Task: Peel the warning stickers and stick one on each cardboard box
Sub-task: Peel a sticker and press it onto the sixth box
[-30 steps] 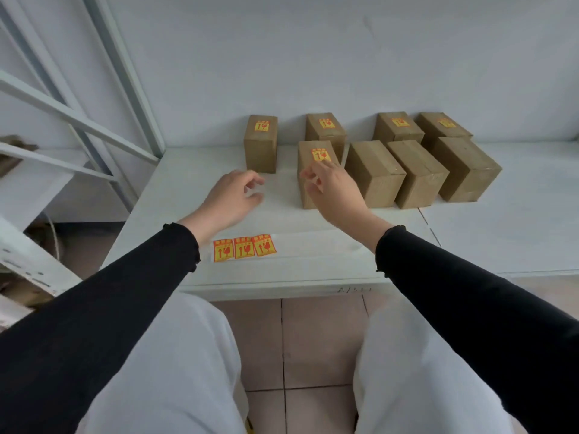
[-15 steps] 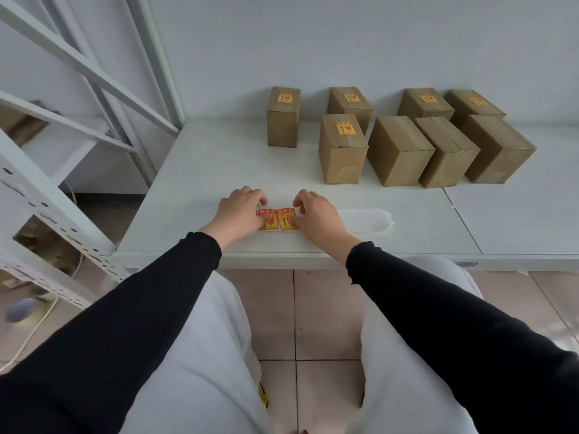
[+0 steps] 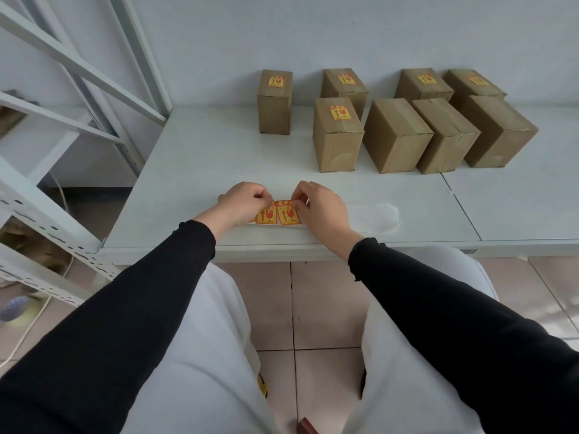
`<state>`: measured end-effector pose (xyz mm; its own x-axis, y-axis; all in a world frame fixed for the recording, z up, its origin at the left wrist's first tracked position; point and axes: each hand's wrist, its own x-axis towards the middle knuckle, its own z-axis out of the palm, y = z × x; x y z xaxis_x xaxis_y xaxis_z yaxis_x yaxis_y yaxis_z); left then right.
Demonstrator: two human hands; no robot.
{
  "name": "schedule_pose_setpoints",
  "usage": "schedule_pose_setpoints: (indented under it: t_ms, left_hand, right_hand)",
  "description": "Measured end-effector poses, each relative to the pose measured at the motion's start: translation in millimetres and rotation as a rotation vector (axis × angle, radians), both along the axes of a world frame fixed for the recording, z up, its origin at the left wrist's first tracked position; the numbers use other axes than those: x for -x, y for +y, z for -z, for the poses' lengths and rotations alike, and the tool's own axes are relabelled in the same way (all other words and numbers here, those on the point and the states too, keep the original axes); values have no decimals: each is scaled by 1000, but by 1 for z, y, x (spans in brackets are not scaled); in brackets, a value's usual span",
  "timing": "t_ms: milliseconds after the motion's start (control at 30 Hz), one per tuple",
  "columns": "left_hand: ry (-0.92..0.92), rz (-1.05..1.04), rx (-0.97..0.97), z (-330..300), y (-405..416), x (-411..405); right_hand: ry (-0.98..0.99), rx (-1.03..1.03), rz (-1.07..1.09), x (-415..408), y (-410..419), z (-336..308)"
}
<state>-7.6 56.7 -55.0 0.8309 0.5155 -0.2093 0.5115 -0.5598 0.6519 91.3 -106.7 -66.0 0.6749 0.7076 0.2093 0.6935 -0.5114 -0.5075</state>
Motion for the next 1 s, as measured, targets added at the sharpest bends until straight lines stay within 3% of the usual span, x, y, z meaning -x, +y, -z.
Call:
schedule_pose_setpoints:
  t_ms: [233,400,467,533,633,1000]
  left_hand:
    - [-15,-69,-136,-2,2,2]
    - [-27,-74,-307,-12,-2,6]
    - [-185,-76,-203,-20,-10,1]
    - [-379,-75,26,-36,-27,-9]
    - [-484,-66,215,-59,-57,-30]
    - [-469,82,226,-92,-114,-122]
  right_hand:
    - [148,-163,56,-7,-5,-11]
    - [40,-197,52,-19,-18,-34]
    - [-65,-211,45,-27,-25,-48]
    - [-162,-219,54,-36,-33,-63]
    - [-236,-227,76,-51,-44,-81]
    - [-218,-251,180,-120,-96,-105]
